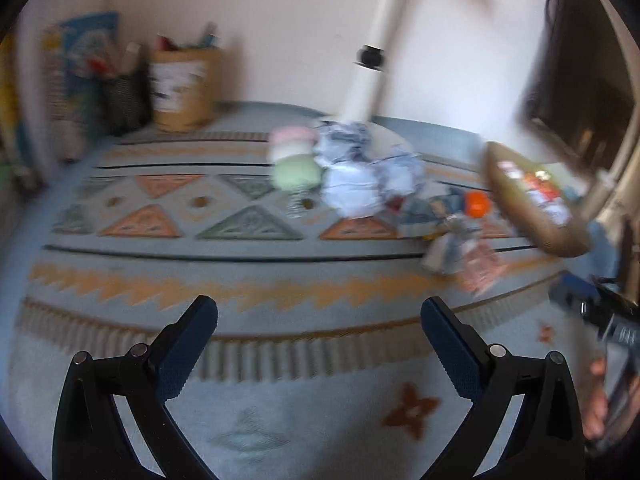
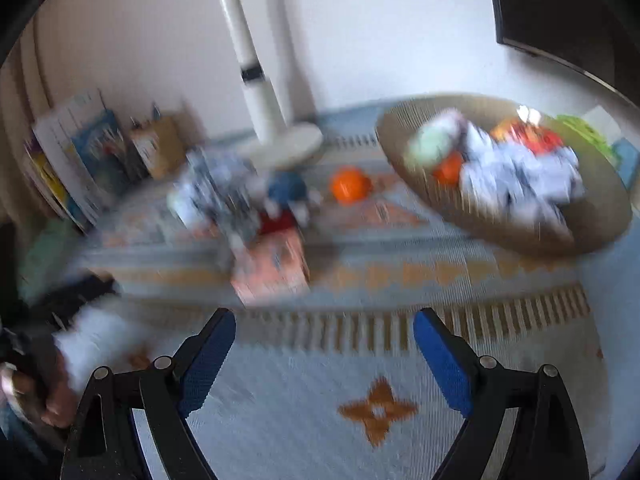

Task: Organize objects
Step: 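Grasp a grey cloth with the left gripper while the right gripper grasps a paper ball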

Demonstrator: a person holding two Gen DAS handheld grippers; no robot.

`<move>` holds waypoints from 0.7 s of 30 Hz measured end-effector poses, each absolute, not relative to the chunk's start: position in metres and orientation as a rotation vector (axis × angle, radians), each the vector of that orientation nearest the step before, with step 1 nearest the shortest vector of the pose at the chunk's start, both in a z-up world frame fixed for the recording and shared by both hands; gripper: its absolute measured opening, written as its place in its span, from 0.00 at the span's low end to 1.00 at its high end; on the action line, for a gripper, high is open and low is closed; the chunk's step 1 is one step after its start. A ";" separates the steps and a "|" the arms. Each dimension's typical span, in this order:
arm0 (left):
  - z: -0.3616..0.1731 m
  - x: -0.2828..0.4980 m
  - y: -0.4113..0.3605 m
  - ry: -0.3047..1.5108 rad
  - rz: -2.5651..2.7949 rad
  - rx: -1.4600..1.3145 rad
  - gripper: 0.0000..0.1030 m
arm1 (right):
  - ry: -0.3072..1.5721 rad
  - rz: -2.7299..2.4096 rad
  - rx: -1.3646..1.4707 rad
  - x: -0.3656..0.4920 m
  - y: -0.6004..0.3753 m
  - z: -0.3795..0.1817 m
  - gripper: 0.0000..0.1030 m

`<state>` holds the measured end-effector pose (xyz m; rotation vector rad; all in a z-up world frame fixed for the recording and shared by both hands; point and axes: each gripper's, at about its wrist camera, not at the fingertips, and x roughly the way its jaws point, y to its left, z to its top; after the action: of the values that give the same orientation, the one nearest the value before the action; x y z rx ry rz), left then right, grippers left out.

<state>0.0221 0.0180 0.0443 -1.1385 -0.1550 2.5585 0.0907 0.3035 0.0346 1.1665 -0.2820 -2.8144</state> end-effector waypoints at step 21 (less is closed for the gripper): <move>0.017 -0.094 0.063 -0.218 2.391 -1.221 0.45 | -0.160 -2.396 1.392 -0.119 0.208 0.018 0.40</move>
<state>-0.0939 0.0626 0.0170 -1.2207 -0.2178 2.3907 -0.1187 0.2077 0.0178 1.3916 -0.1598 -2.3961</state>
